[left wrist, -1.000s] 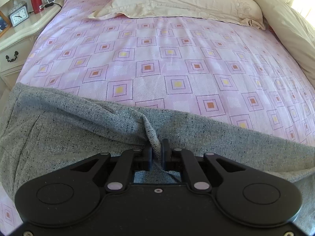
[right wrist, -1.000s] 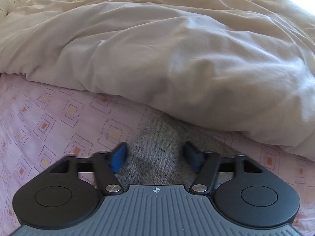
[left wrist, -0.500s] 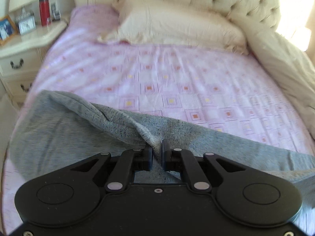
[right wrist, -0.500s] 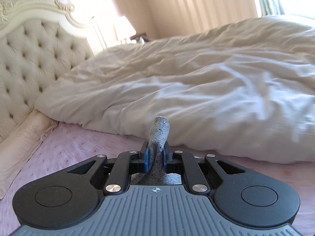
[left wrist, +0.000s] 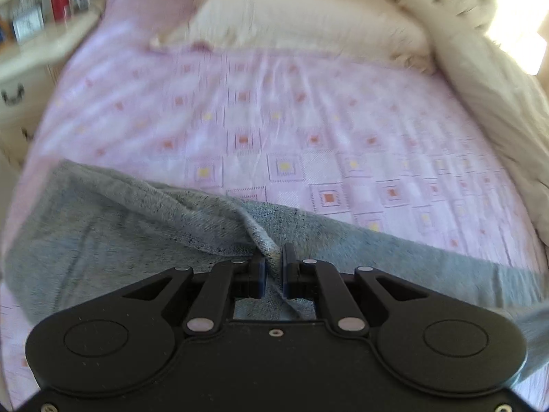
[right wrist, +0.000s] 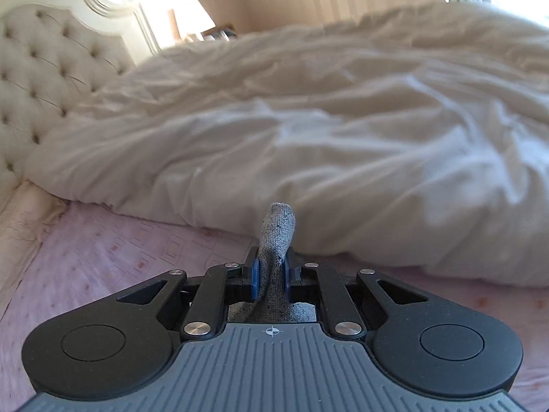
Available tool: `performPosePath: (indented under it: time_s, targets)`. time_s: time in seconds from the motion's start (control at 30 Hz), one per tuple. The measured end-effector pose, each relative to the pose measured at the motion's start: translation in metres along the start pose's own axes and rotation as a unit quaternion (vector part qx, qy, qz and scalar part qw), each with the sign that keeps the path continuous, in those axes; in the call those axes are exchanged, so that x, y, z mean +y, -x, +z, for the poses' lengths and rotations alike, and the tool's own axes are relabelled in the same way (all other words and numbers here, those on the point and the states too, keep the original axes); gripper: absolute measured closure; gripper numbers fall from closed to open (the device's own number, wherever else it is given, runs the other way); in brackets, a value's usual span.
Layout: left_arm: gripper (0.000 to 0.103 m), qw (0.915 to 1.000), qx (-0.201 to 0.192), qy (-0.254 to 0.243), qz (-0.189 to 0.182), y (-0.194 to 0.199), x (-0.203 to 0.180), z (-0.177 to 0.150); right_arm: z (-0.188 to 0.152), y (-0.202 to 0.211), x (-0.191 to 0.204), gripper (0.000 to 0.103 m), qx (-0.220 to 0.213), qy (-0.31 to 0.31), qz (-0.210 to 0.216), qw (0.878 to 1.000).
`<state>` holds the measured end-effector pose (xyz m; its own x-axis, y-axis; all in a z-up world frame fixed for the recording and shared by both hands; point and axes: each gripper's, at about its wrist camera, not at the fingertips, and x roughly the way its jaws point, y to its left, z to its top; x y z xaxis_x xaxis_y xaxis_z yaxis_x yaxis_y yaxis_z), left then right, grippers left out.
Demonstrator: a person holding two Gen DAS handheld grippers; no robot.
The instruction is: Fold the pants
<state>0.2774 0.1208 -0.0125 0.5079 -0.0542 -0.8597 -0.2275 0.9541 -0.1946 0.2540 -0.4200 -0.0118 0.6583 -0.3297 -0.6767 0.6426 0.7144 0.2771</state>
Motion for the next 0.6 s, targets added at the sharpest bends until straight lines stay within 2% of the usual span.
performPosePath:
  time_s: [0.13, 0.23, 0.27, 0.37, 0.43, 0.5, 0.53, 0.6]
  targets:
    - [0.092, 0.9983, 0.049, 0.023, 0.019, -0.043, 0.000, 0.015, -0.008, -0.033, 0.018, 0.090, 0.013, 0.016, -0.035, 0.999]
    - [0.091, 0.9975, 0.054, 0.042, 0.016, -0.055, 0.003, 0.020, -0.009, -0.047, 0.021, 0.090, 0.021, 0.019, -0.049, 0.998]
    - [0.088, 0.9976, 0.053, 0.043, 0.015, -0.056, 0.004, 0.022, -0.009, -0.052, 0.020, 0.088, 0.022, 0.017, -0.055, 0.998]
    - [0.083, 0.9970, 0.059, 0.049, 0.008, -0.058, 0.005, 0.028, -0.009, -0.061, 0.016, 0.083, 0.045, 0.014, -0.038, 0.998]
    - [0.084, 0.9974, 0.032, 0.064, -0.010, -0.052, 0.009, 0.032, -0.009, -0.059, 0.011, 0.081, 0.042, 0.015, -0.026, 0.999]
    - [0.084, 0.9976, -0.033, 0.060, -0.014, -0.039, 0.011, 0.036, -0.007, -0.049, 0.008, 0.080, 0.021, 0.020, -0.005, 1.000]
    - [0.084, 0.9976, -0.047, 0.050, -0.006, -0.034, 0.010, 0.040, -0.007, -0.041, 0.008, 0.080, 0.007, 0.026, 0.006, 1.000]
    - [0.084, 0.9982, -0.048, 0.036, 0.000, -0.024, 0.012, 0.045, -0.012, -0.019, 0.017, 0.079, -0.018, 0.062, 0.048, 0.997]
